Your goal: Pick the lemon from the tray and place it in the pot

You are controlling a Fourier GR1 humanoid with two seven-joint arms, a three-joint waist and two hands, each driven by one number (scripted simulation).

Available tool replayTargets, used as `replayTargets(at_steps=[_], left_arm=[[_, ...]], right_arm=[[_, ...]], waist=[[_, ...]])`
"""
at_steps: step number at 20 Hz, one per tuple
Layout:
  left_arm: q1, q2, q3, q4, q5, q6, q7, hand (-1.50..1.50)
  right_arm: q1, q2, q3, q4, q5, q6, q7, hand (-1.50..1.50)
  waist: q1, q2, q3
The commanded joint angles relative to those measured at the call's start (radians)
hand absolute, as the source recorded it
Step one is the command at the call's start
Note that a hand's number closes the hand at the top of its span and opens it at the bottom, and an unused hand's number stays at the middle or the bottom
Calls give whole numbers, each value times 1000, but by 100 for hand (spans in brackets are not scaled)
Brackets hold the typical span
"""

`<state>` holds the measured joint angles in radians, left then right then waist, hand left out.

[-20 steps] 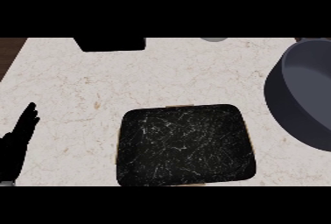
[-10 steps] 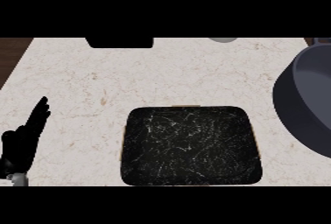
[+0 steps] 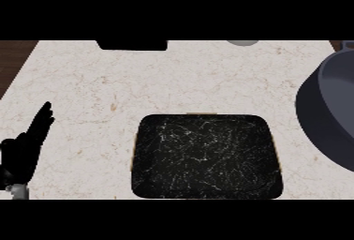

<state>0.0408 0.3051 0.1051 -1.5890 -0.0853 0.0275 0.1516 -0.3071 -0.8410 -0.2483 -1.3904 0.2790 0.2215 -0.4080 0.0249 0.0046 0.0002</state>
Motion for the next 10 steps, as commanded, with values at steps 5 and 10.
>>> replayTargets(at_steps=[5,10], left_arm=[[-24,-37,-7,64,-22,12,-57,0],[-42,-36,-8,60,-30,2,-29,0]], right_arm=[[-239,105,171,367,270,-191,-145,150],[-416,139,154,645,258,-111,-182,150]], waist=[[19,7,1],[11,5,1]])
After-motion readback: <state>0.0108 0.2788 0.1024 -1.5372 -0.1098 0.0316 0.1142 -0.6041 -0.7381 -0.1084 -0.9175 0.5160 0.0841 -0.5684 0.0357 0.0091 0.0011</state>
